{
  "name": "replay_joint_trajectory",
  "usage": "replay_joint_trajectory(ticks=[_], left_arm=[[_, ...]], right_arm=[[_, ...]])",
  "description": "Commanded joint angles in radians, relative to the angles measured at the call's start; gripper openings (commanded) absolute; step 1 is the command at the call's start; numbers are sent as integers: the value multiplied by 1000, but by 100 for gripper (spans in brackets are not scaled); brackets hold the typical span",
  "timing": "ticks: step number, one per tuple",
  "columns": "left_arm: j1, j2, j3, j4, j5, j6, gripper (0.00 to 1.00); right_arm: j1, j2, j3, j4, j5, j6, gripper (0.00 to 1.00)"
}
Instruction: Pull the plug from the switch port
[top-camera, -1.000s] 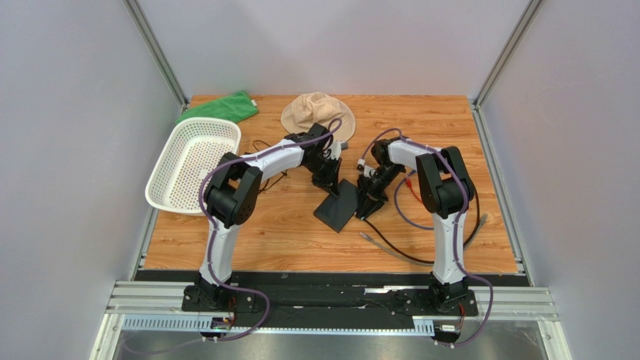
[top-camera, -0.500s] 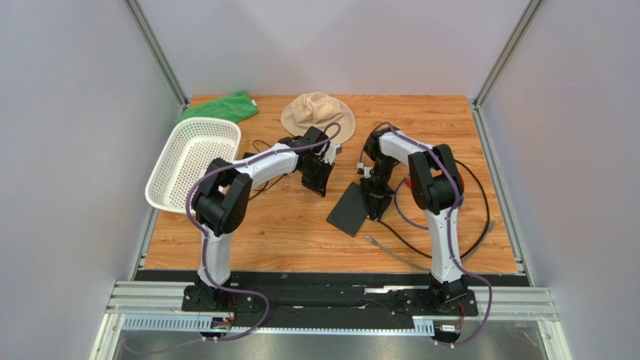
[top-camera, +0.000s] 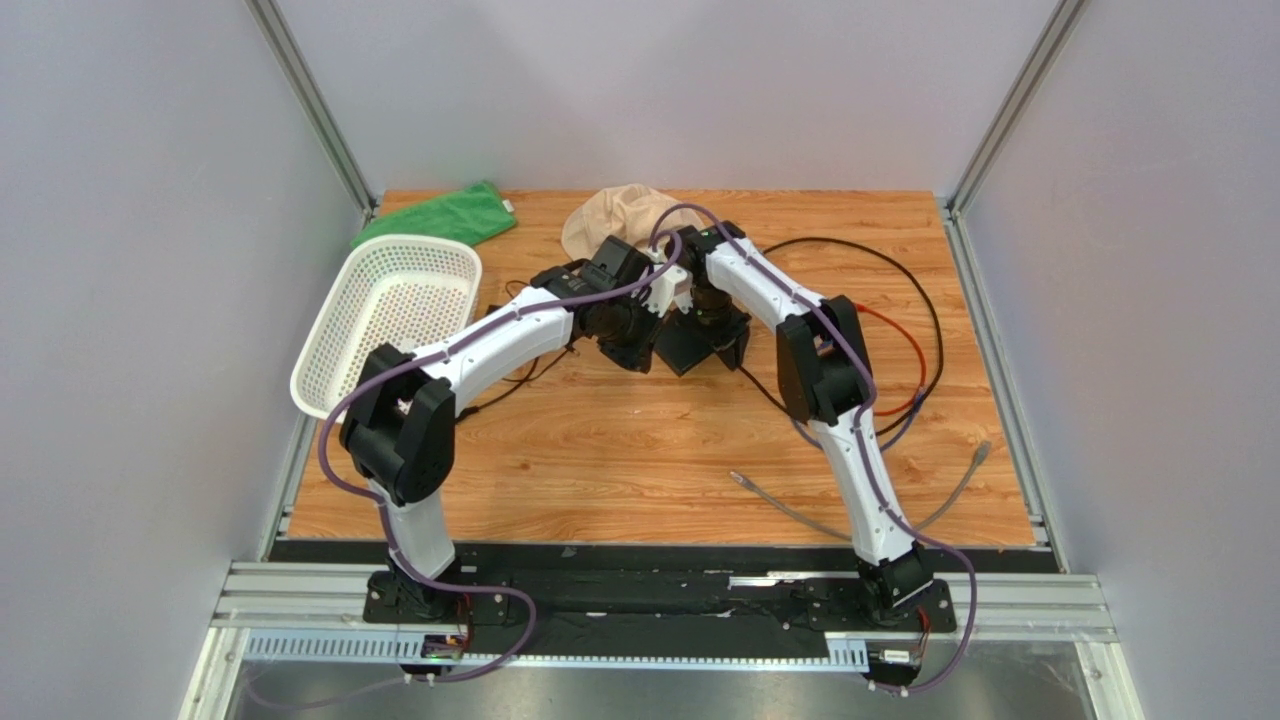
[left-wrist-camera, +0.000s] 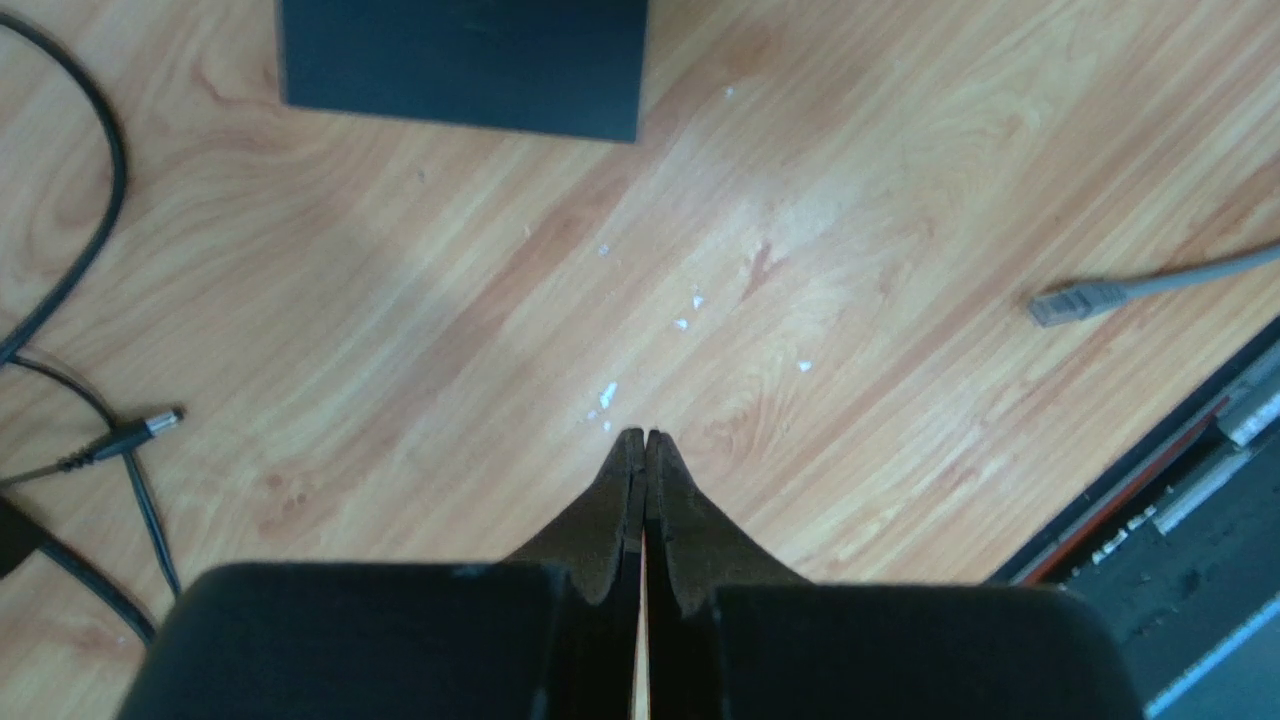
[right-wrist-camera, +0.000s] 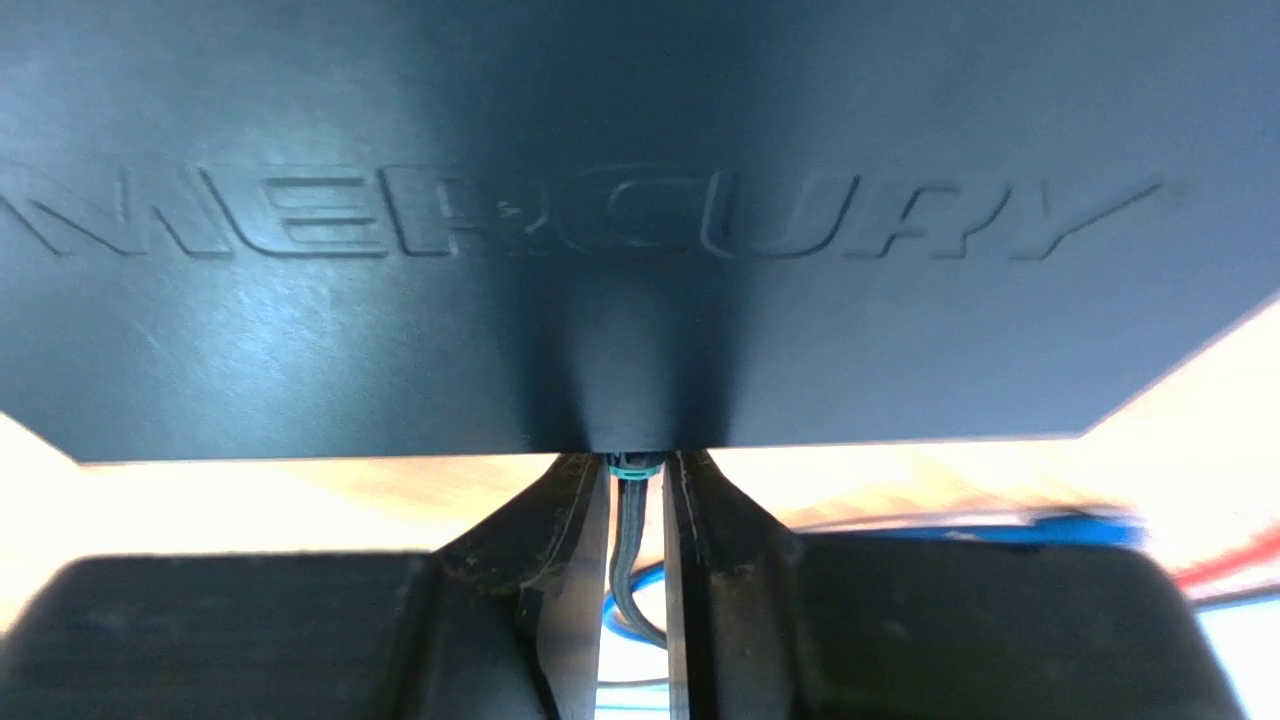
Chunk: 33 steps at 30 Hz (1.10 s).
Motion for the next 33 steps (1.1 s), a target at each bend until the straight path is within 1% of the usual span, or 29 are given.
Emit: replay_joint_trajectory(ticks=[1, 4, 7, 8, 10, 11, 12, 14, 15, 17, 18, 19, 21, 22, 23, 24, 25, 26, 27, 28, 29, 30, 31, 32, 33], left_arm=[[-3, 5, 13, 27, -56, 44, 0], [14, -12, 22, 19, -74, 69, 0], [56, -66, 2, 8, -65, 81, 0], [79, -96, -13, 5, -65, 84, 0], [99, -124, -29, -2, -68, 95, 0], [118, -150, -38, -6, -71, 95, 0], [126, -162, -40, -12, -73, 95, 0], [146, -196, -49, -18, -86, 93, 0], [152, -207, -52, -19, -92, 96, 0], [168, -234, -66, -21, -105, 107, 0], [175, -241, -73, -21, -106, 110, 0], [192, -250, -81, -21, -97, 112, 0], [203, -256, -112, -10, -89, 118, 0], [209, -262, -124, -6, -74, 121, 0], [211, -265, -142, -1, -62, 127, 0], [209, -268, -150, -2, -45, 133, 0], [209, -273, -159, 1, 11, 136, 0], [209, -271, -179, 4, 45, 148, 1], [209, -268, -187, 2, 77, 154, 4], [208, -255, -205, 5, 139, 150, 13], [206, -242, -211, 5, 160, 142, 18], [206, -229, -216, 8, 176, 130, 23], [199, -203, -222, 10, 199, 109, 31], [192, -189, -221, 16, 211, 107, 33], [185, -172, -216, 17, 228, 107, 34]], right_arm=[[18, -60, -177, 134, -200, -94, 0], [12, -100, -249, 135, -312, -164, 0], [-13, -161, -342, 186, -420, -192, 0], [-14, -210, -382, 235, -435, -250, 0], [-4, -273, -524, 310, -434, -330, 0], [1, -344, -575, 392, -440, -371, 0], [7, -375, -671, 427, -446, -472, 0], [35, -434, -742, 512, -452, -560, 0], [45, -475, -772, 533, -460, -647, 0], [82, -509, -845, 595, -478, -742, 0], [111, -552, -880, 640, -474, -806, 0], [123, -567, -951, 745, -464, -837, 0], [145, -592, -1002, 848, -443, -873, 0], [148, -586, -1010, 917, -432, -864, 5], [148, -577, -994, 930, -388, -838, 12], [148, -565, -962, 932, -354, -789, 31], [147, -536, -924, 889, -325, -697, 40], [142, -526, -839, 843, -297, -654, 46], [125, -519, -804, 791, -305, -626, 55], [113, -529, -778, 705, -326, -565, 60], [101, -540, -731, 661, -395, -543, 64], [73, -551, -712, 618, -438, -526, 71], [61, -560, -694, 537, -482, -514, 73], [49, -575, -660, 495, -566, -502, 74], [24, -574, -639, 453, -608, -496, 75]])
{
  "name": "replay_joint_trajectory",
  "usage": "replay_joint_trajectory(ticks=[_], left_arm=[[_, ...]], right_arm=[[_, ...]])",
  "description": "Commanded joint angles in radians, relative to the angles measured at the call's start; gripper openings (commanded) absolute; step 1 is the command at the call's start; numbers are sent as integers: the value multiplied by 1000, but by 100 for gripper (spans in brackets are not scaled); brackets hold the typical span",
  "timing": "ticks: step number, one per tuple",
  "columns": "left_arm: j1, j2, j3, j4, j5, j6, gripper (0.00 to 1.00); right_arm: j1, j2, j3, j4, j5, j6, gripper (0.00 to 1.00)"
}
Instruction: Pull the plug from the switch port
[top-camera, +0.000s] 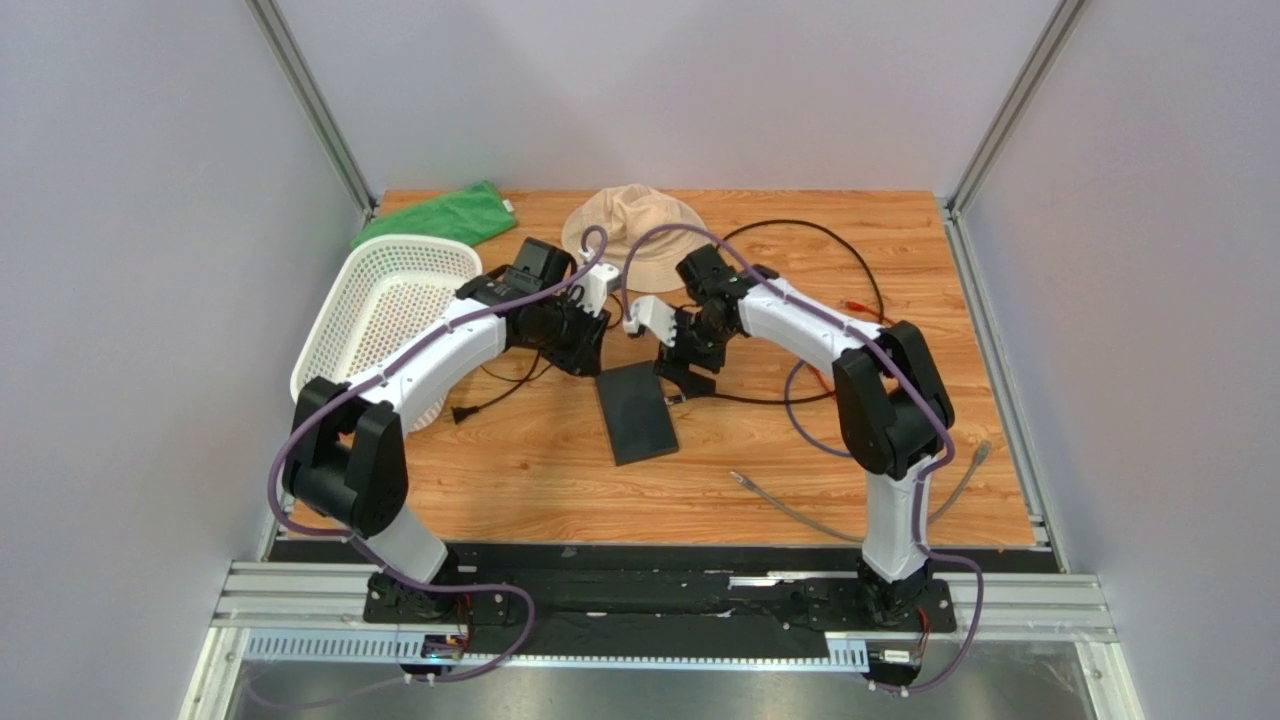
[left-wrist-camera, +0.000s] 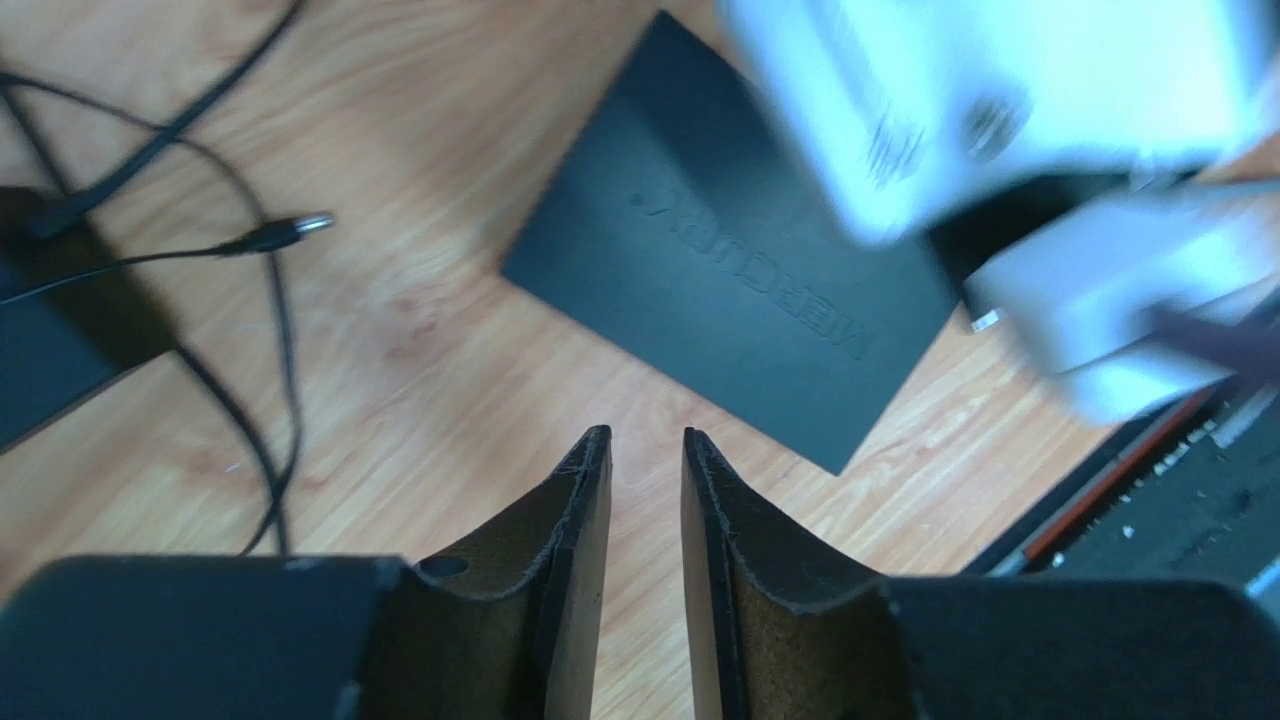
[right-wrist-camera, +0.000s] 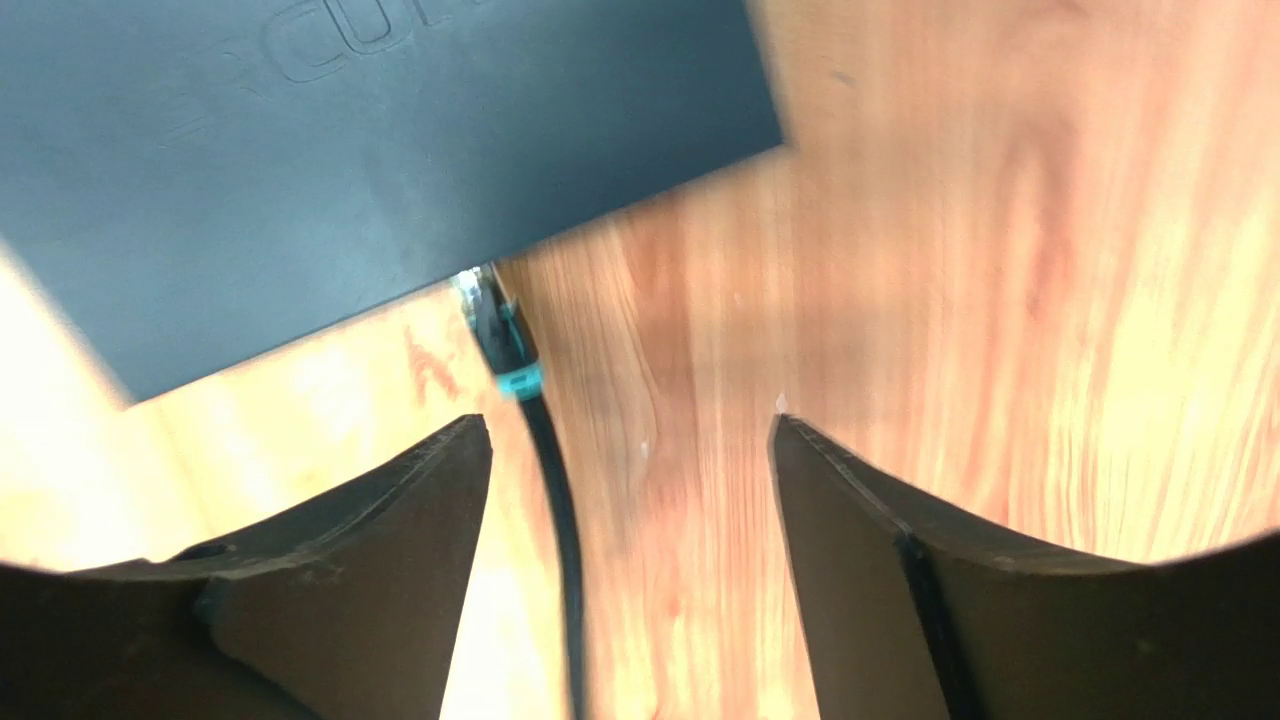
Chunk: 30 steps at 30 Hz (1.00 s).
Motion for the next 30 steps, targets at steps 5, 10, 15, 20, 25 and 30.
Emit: replay_joint_trajectory(ticks=[5, 10, 15, 20, 25, 30], left_arm=[[-37, 204, 91, -7, 200, -19, 26], [-39, 354, 171, -64, 244, -18, 0], [-39, 418, 186, -64, 73, -56, 0], [-39, 451, 188, -59, 56, -64, 0], [-39, 460, 195, -64, 56, -59, 0], [-39, 451, 188, -56, 42, -61, 0]], right_arm=[[-140, 17, 233, -356, -452, 199, 75], [-176, 266, 430, -525, -617, 293, 74], [-187, 438, 541, -616, -674, 319, 72], [-187, 481, 515, -611, -648, 315, 66], [-187, 505, 501, -605, -646, 328, 53], [-187, 536, 489, -559, -623, 428, 45]])
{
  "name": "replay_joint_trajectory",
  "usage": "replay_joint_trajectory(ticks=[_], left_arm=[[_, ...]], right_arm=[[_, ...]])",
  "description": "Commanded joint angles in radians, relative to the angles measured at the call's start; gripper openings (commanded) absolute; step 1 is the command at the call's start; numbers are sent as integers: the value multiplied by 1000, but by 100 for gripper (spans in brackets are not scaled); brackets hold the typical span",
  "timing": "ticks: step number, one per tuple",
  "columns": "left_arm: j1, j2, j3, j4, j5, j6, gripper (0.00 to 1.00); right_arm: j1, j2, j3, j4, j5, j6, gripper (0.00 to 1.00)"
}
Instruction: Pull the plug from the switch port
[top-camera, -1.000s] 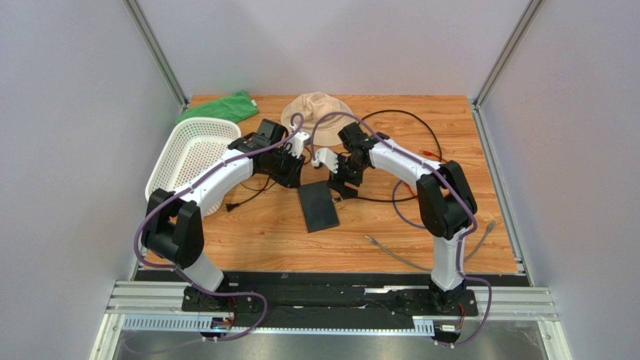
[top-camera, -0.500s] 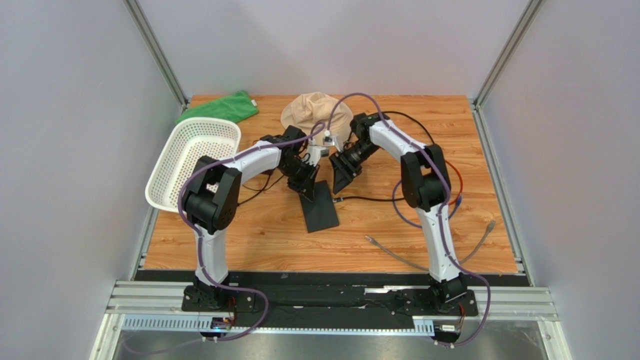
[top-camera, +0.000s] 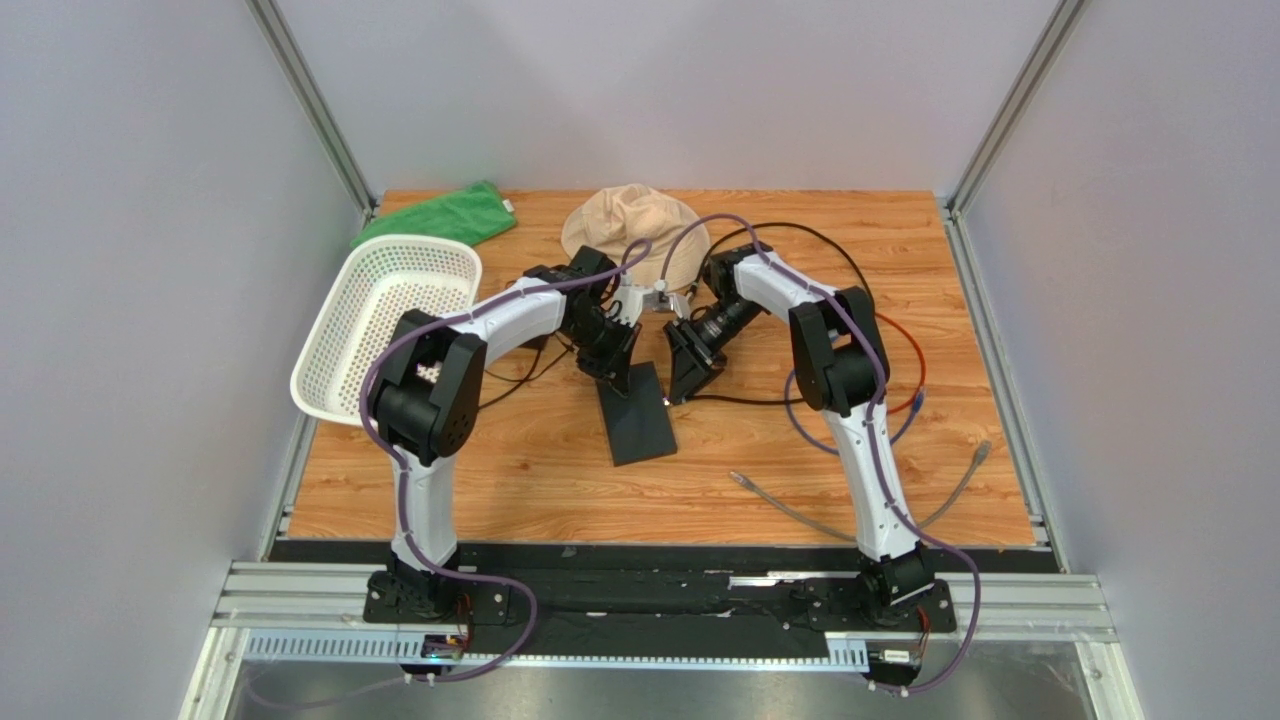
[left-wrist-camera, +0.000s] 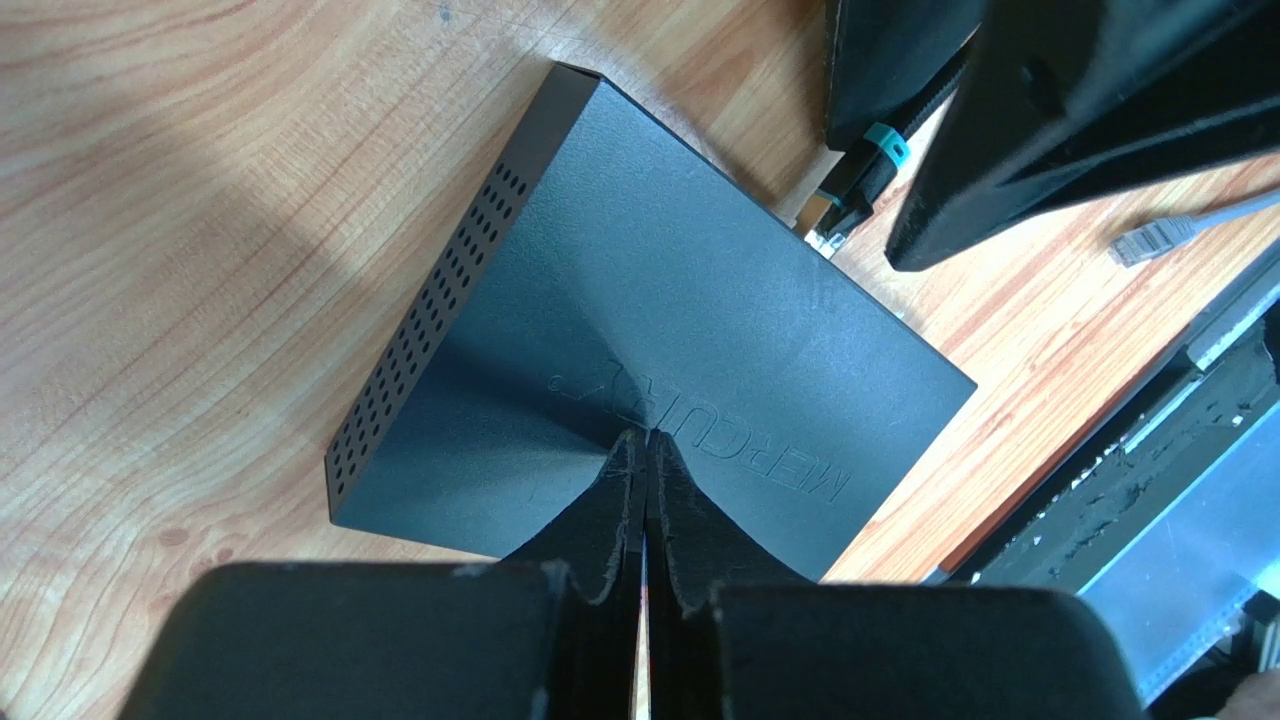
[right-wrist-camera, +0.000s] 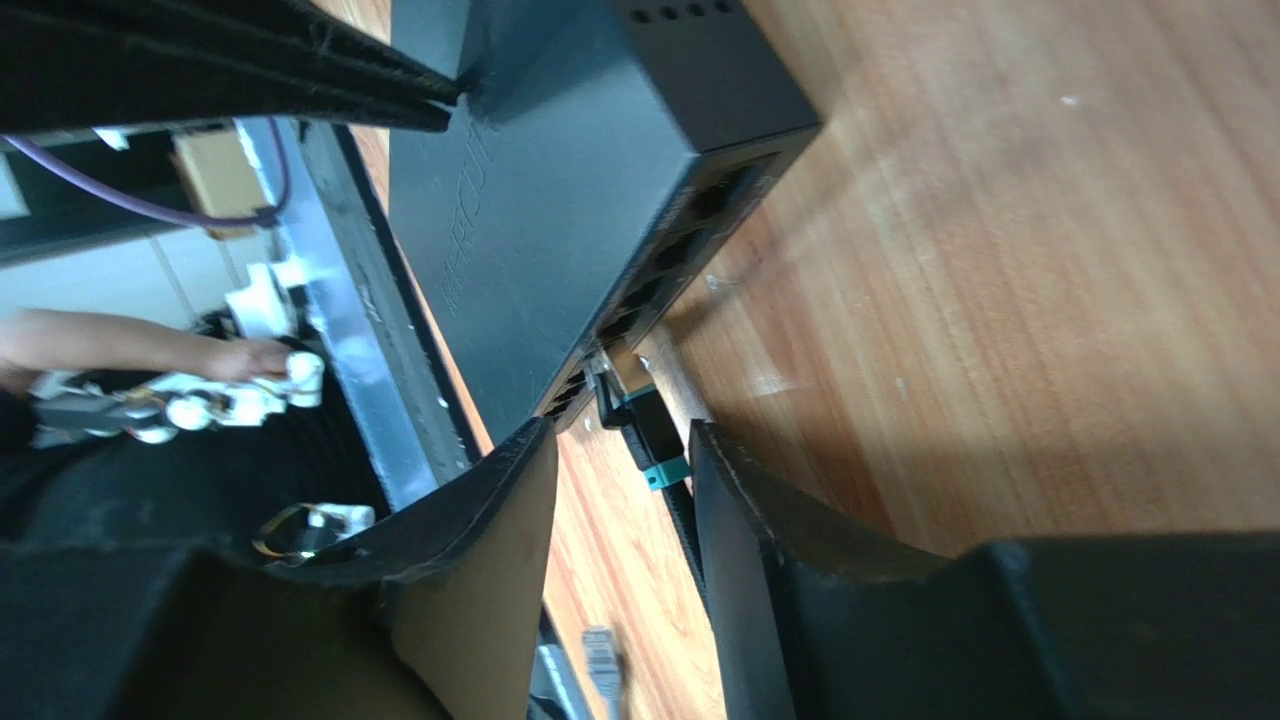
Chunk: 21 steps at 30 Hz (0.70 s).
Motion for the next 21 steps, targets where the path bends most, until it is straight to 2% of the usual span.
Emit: replay_joint_trajectory(ticks=[1, 10, 13, 16, 21], left_arm=[[-2, 33, -12, -1, -100, 14, 0], [-8, 36, -14, 1, -111, 17, 0], [-9, 39, -14, -1, -117, 17, 0], [-11, 39, -14, 1, -123, 17, 0], [-12, 40, -14, 4, -131, 18, 0]], right_arm=[[5, 36, -17, 28, 25, 95, 45], [20, 28, -58, 119, 113, 215, 47], [39, 29, -60, 125, 168, 227, 44], [52, 31, -68, 125, 206, 236, 40], [68, 40, -72, 132, 277, 279, 22]])
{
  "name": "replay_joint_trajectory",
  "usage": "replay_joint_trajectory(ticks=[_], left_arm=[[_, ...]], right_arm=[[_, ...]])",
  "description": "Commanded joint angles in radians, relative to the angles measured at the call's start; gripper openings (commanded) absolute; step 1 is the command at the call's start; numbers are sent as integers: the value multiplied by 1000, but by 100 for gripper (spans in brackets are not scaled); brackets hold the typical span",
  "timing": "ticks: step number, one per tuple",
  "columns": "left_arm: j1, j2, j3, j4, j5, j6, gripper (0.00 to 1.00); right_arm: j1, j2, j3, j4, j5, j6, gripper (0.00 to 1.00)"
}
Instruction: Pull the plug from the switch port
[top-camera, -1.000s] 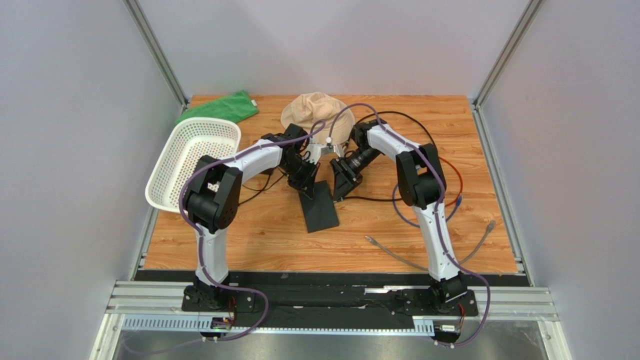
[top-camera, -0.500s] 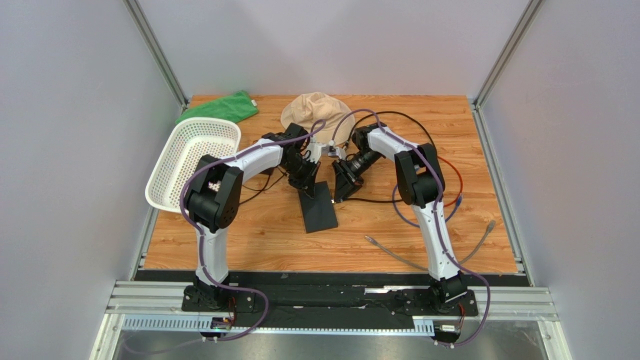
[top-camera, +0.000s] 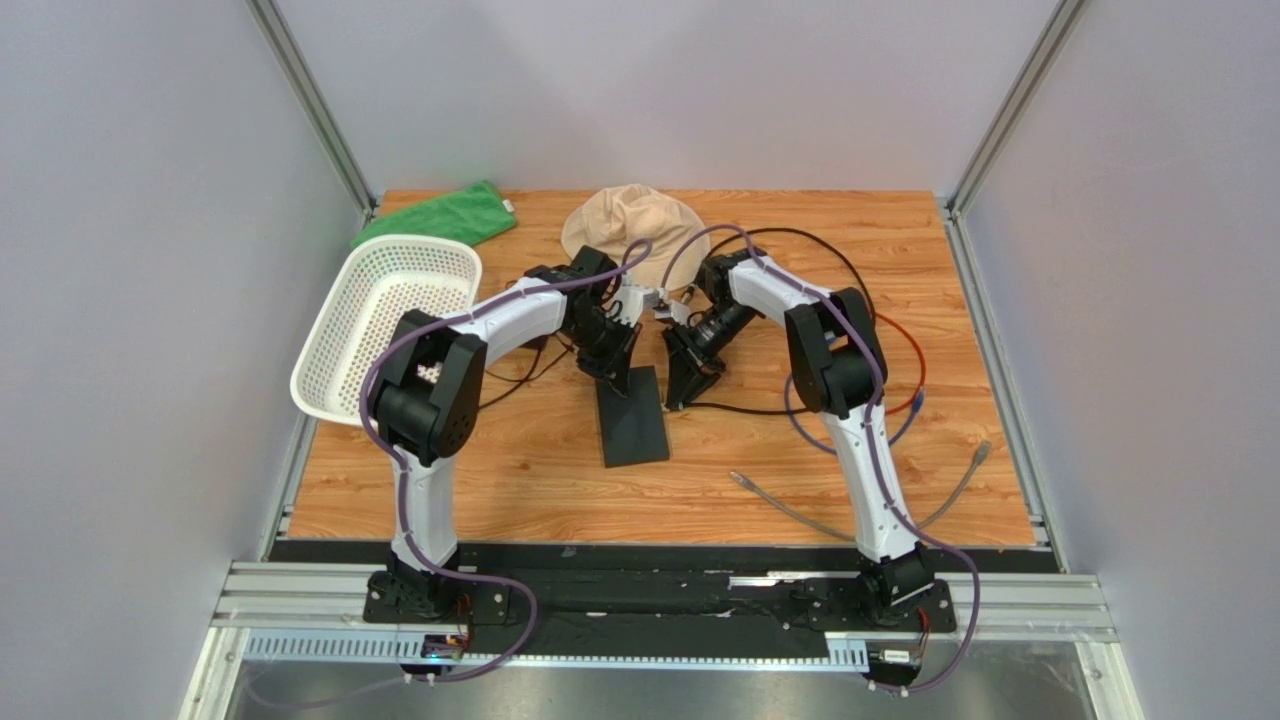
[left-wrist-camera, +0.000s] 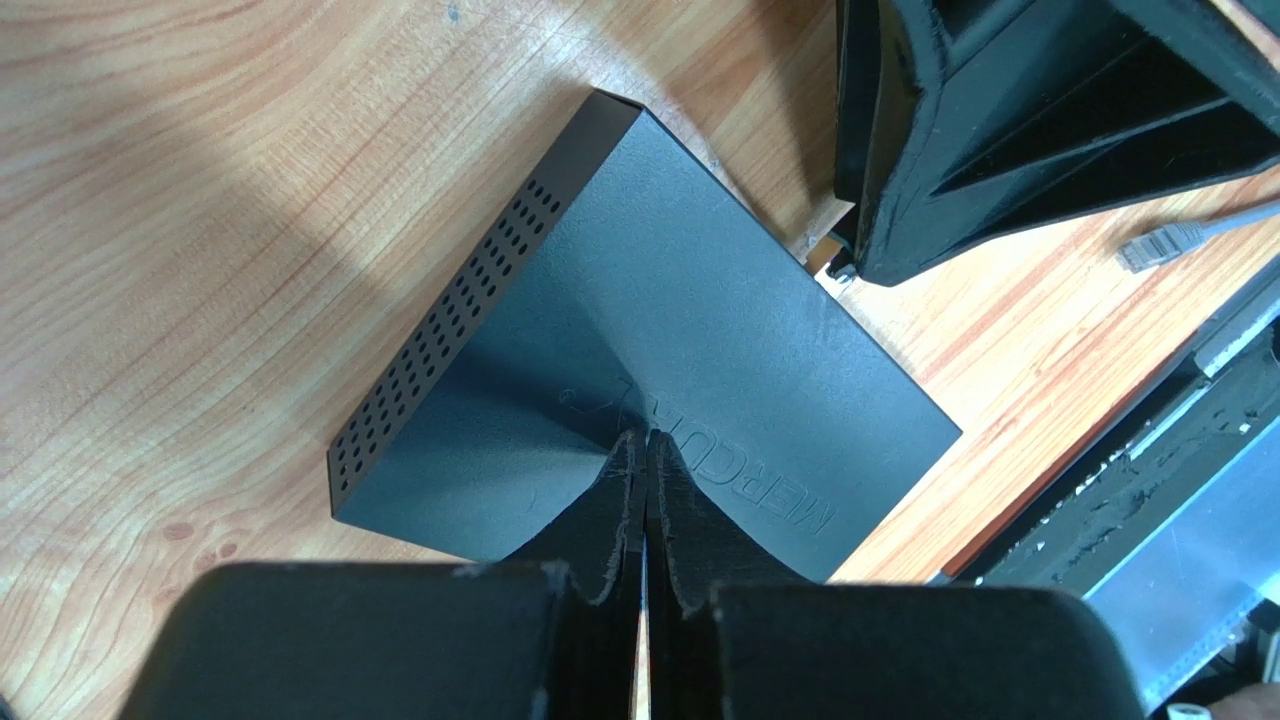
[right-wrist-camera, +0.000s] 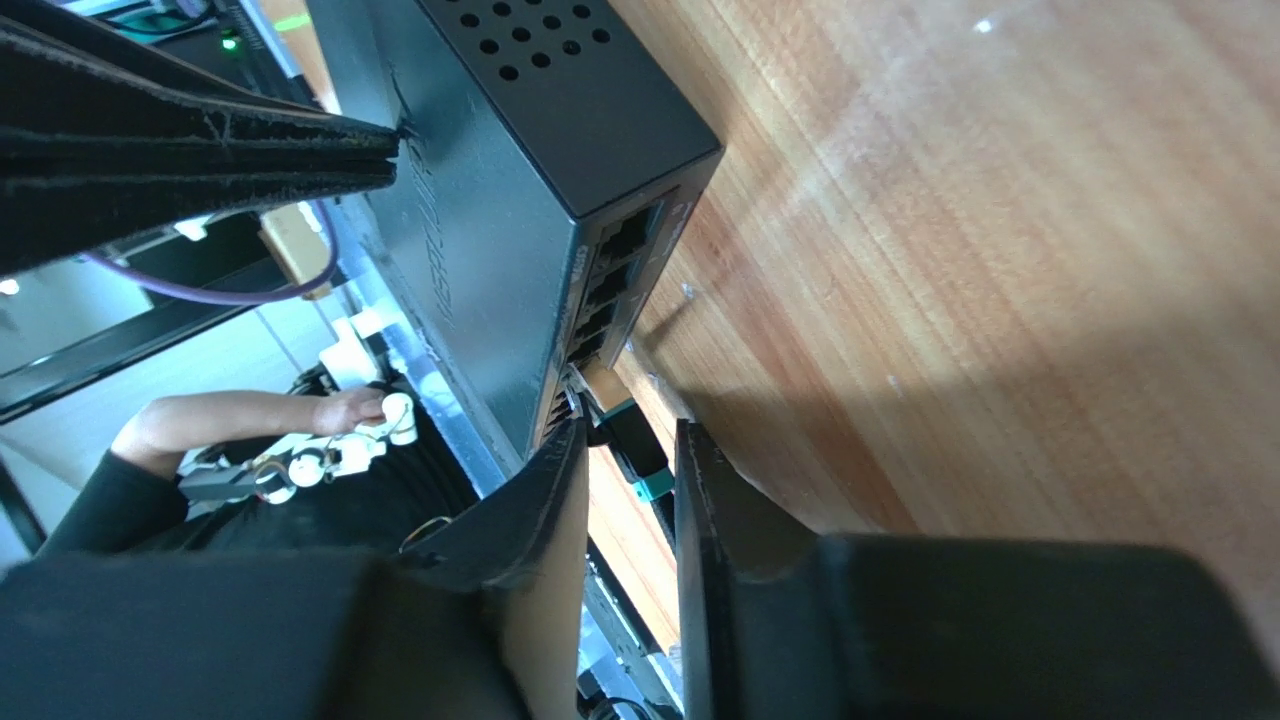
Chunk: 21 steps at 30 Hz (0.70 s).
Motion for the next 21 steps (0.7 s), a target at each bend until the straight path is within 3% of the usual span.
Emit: replay_joint_trajectory(ticks=[1, 5, 13, 21], left_arm=[[-5, 40, -14, 6, -117, 25, 0], [-10, 40, -17, 8, -127, 25, 0], [-22, 34, -22, 12, -161, 27, 0], [-25, 30, -34, 27, -195, 21, 0]], right_arm=[[50, 41, -39, 81, 250, 27, 22], [53, 42, -49, 84, 313, 68, 1], [115, 18, -98, 26, 564, 70, 0], [155, -59, -204, 73, 812, 133, 0]])
